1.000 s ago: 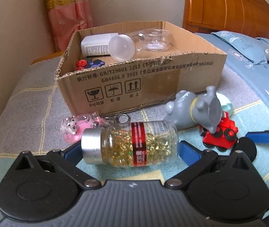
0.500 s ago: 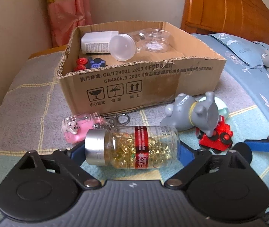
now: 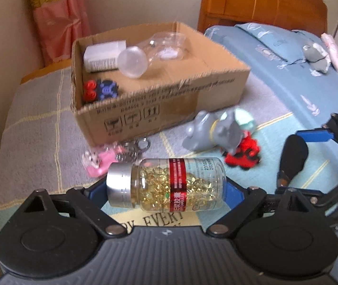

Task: Organize rigid objects
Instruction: 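Close the right tool on the black oval while the left tool lifts the capsule bottle, then carry the capsule bottle and black oval into the cardboard box and open both tools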

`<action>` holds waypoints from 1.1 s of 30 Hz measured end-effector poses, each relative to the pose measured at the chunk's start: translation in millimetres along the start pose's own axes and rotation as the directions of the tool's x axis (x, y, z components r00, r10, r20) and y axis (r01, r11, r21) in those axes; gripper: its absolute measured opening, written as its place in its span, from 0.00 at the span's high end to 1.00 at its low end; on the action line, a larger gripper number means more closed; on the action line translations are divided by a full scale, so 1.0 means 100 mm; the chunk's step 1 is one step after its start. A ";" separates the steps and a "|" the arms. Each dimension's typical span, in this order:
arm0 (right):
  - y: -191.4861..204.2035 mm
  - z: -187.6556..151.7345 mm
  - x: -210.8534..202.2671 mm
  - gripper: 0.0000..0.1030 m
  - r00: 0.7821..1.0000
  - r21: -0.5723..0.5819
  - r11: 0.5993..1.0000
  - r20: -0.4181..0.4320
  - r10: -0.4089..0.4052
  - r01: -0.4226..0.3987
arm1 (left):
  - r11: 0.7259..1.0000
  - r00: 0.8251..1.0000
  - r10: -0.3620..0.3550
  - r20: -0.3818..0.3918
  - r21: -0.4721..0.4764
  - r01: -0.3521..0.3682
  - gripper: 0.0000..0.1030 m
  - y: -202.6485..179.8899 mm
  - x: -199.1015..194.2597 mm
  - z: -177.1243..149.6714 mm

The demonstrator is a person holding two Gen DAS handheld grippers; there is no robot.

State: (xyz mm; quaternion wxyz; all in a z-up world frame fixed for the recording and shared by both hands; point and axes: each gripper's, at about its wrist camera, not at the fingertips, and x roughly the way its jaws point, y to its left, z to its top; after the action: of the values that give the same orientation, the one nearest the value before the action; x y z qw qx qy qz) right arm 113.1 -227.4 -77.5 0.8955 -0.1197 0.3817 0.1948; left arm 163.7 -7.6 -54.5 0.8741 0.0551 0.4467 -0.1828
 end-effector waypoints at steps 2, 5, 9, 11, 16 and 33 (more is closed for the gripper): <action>-0.03 0.06 -0.06 0.10 1.000 -0.025 1.000 0.012 -0.006 0.007 | 1.000 1.000 -0.008 0.021 0.010 0.008 0.09 -0.02 -0.10 0.08; -0.09 0.19 -0.13 0.10 0.999 -0.043 0.999 0.034 -0.002 0.004 | 0.999 0.998 -0.011 0.054 0.032 0.009 0.09 -0.06 -0.21 0.22; -0.19 0.37 -0.23 0.10 0.997 -0.061 0.998 0.072 -0.006 0.010 | 0.999 0.996 -0.019 0.084 0.049 0.015 0.09 -0.10 -0.29 0.47; -0.24 0.46 -0.25 0.10 0.996 -0.069 0.997 0.090 -0.014 0.020 | 0.999 0.995 -0.014 0.100 0.054 0.009 0.09 -0.12 -0.30 0.60; -0.35 0.68 -0.26 0.10 0.992 -0.071 0.996 0.125 -0.035 0.044 | 0.997 0.988 0.014 0.152 0.070 -0.025 0.09 -0.14 -0.22 0.96; -0.51 0.91 -0.21 0.10 0.986 -0.061 0.995 0.153 -0.067 0.077 | 0.998 0.994 0.026 0.104 -0.055 -0.021 0.06 0.06 0.22 1.06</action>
State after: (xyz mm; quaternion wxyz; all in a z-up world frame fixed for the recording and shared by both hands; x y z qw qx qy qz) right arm 179.8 -245.0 3.2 0.9237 -0.1483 0.3017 0.1835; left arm 258.4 -35.3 -9.7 0.8995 0.0273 0.4044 -0.1631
